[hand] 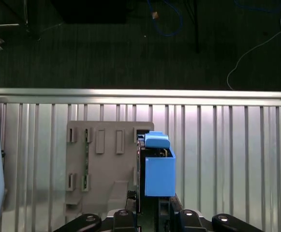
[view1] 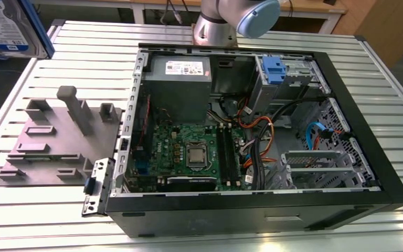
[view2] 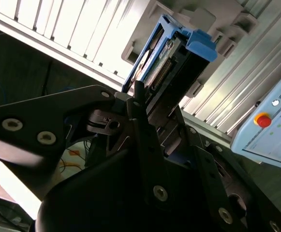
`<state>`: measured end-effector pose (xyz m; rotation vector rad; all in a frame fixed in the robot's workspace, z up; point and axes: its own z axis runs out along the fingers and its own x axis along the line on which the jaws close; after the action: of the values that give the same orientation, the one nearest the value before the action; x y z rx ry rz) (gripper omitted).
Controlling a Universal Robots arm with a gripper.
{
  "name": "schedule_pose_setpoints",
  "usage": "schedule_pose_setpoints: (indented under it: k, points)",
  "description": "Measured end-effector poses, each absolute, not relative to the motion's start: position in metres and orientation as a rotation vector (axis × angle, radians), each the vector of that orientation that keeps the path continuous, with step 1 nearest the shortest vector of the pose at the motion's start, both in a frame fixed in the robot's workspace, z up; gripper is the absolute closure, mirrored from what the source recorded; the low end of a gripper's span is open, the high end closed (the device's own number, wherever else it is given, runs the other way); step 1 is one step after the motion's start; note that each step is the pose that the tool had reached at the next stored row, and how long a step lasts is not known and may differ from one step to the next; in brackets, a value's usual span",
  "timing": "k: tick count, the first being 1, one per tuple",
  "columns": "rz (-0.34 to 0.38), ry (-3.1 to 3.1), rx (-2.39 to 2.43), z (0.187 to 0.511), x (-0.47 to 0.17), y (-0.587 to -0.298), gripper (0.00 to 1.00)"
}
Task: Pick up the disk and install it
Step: 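Pick up the disk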
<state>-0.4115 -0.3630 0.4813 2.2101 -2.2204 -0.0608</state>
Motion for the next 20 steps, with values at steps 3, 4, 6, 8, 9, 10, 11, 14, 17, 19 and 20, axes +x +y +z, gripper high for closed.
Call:
schedule_pose_setpoints:
  k: [3,4,6,8,9,10,11,14,17,19,20]
  points:
    - [-0.061,-2.22,2.21,0.485,-0.412,-0.363,0.65]
    - [-0.061,-2.22,2.21,0.487,-0.411,-0.363,0.65]
    - [-0.061,-2.22,2.21,0.489,-0.412,-0.363,0.65]
    - [-0.061,-2.22,2.21,0.49,-0.412,-0.363,0.65]
    - [-0.061,-2.22,2.21,0.491,-0.412,-0.363,0.65]
    - [-0.061,-2.22,2.21,0.491,-0.411,-0.363,0.65]
    - [-0.061,-2.22,2.21,0.492,-0.412,-0.363,0.65]
    - [-0.061,-2.22,2.21,0.494,-0.411,-0.363,0.65]
    - [-0.061,-2.22,2.21,0.497,-0.411,-0.363,0.65]
    - [-0.061,-2.22,2.21,0.499,-0.411,-0.363,0.65]
    - [-0.061,-2.22,2.21,0.5,-0.411,-0.363,0.65]
